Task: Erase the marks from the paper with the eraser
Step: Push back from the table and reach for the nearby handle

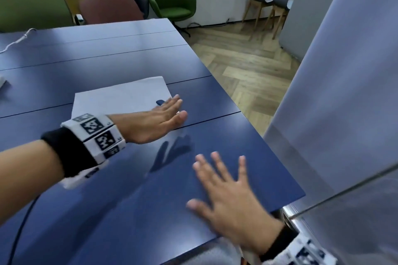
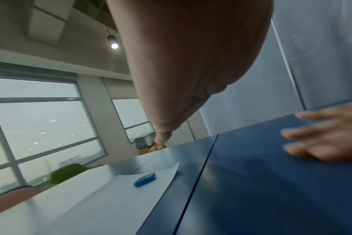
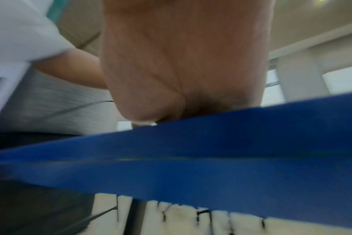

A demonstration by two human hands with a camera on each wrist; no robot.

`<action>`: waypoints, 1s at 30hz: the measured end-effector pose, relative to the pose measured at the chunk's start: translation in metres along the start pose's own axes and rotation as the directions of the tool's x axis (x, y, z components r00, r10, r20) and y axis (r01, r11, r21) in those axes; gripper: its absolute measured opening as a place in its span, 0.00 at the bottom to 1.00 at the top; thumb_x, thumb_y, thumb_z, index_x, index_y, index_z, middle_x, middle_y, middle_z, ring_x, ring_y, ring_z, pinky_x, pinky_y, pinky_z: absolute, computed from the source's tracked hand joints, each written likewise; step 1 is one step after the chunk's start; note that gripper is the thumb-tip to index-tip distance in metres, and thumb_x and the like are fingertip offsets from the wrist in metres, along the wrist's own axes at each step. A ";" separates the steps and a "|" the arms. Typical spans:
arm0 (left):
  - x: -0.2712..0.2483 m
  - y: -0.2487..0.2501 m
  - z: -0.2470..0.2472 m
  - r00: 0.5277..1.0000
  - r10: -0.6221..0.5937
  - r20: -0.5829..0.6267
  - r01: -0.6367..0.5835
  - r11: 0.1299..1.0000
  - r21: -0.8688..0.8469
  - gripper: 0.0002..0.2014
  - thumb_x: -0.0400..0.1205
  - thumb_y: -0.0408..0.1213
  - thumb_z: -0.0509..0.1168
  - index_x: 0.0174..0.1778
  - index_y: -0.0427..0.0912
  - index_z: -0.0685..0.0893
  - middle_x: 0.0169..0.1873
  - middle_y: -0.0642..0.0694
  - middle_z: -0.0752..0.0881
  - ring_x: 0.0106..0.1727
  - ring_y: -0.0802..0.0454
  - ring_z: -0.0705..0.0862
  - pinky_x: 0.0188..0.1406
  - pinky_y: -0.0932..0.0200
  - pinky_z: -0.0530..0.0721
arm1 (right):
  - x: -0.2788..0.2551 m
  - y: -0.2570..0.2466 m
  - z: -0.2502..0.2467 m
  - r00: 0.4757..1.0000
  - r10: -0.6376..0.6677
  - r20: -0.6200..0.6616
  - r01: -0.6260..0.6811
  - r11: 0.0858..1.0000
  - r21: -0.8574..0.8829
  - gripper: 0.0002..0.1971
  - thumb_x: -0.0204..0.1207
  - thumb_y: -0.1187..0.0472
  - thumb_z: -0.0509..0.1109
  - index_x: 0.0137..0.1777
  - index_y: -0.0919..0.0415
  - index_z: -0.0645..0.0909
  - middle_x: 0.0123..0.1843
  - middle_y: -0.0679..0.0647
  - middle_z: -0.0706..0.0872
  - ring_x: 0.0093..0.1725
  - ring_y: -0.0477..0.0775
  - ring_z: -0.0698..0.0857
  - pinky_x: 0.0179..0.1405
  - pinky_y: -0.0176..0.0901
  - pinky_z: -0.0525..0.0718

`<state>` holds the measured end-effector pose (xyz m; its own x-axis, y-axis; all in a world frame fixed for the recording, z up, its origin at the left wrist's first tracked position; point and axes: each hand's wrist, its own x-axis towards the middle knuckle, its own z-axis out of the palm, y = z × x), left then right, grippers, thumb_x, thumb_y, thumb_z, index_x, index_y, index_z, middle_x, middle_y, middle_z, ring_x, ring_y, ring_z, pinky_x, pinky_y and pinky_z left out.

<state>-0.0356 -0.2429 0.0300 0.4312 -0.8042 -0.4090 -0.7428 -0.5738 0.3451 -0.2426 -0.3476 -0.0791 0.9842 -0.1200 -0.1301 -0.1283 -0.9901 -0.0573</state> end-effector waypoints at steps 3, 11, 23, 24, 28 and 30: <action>-0.019 -0.025 0.002 1.000 -0.009 0.014 0.009 1.000 -0.011 0.56 0.63 0.80 0.26 0.84 0.49 0.33 0.81 0.60 0.32 0.79 0.68 0.30 0.76 0.68 0.34 | 0.008 0.043 -0.010 0.993 0.119 -0.019 -0.120 0.992 -0.026 0.46 0.72 0.29 0.24 0.84 0.56 0.41 0.86 0.45 0.37 0.83 0.55 0.32 0.72 0.78 0.28; -0.039 -0.044 0.001 0.987 -0.161 0.003 0.161 0.987 -0.019 0.48 0.72 0.70 0.30 0.85 0.44 0.36 0.84 0.52 0.35 0.82 0.63 0.33 0.81 0.62 0.35 | 0.005 -0.064 -0.006 0.985 -0.174 -0.007 0.174 0.985 -0.004 0.41 0.78 0.28 0.41 0.73 0.56 0.77 0.77 0.48 0.75 0.77 0.57 0.72 0.63 0.74 0.57; -0.071 -0.061 -0.019 0.981 -0.196 -0.013 0.196 0.980 0.044 0.77 0.42 0.88 0.23 0.85 0.43 0.38 0.84 0.51 0.37 0.83 0.61 0.35 0.78 0.65 0.35 | 0.042 -0.161 -0.029 0.886 -0.425 0.186 0.393 0.900 0.187 0.46 0.77 0.29 0.47 0.84 0.59 0.36 0.85 0.50 0.31 0.83 0.50 0.29 0.78 0.69 0.29; -0.072 -0.060 -0.021 0.982 -0.189 -0.017 0.190 0.980 0.055 0.76 0.42 0.89 0.23 0.85 0.43 0.38 0.84 0.51 0.37 0.83 0.61 0.35 0.78 0.64 0.35 | 0.050 -0.176 -0.027 0.877 -0.433 0.207 0.404 0.899 0.168 0.46 0.77 0.29 0.46 0.84 0.59 0.35 0.85 0.49 0.31 0.82 0.49 0.29 0.78 0.68 0.30; -0.076 -0.060 -0.025 0.985 -0.171 -0.004 0.170 0.981 0.092 0.76 0.42 0.88 0.22 0.85 0.42 0.37 0.84 0.50 0.37 0.83 0.60 0.35 0.78 0.64 0.34 | 0.074 -0.163 -0.029 0.900 -0.331 0.284 0.295 0.942 0.162 0.44 0.78 0.30 0.44 0.84 0.57 0.34 0.85 0.47 0.31 0.82 0.46 0.29 0.80 0.65 0.32; -0.077 -0.061 -0.024 0.985 -0.173 0.014 0.170 0.979 0.113 0.77 0.41 0.88 0.22 0.85 0.42 0.37 0.84 0.49 0.37 0.83 0.59 0.35 0.78 0.64 0.34 | 0.077 -0.123 -0.035 0.913 -0.253 0.319 0.212 0.964 0.158 0.44 0.78 0.30 0.43 0.84 0.56 0.34 0.84 0.47 0.30 0.82 0.45 0.30 0.81 0.62 0.32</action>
<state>-0.0107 -0.1497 0.0608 0.5457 -0.6906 -0.4746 -0.7116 -0.6810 0.1727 -0.1470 -0.2375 -0.0471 0.8926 0.1642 -0.4199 0.0658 -0.9688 -0.2389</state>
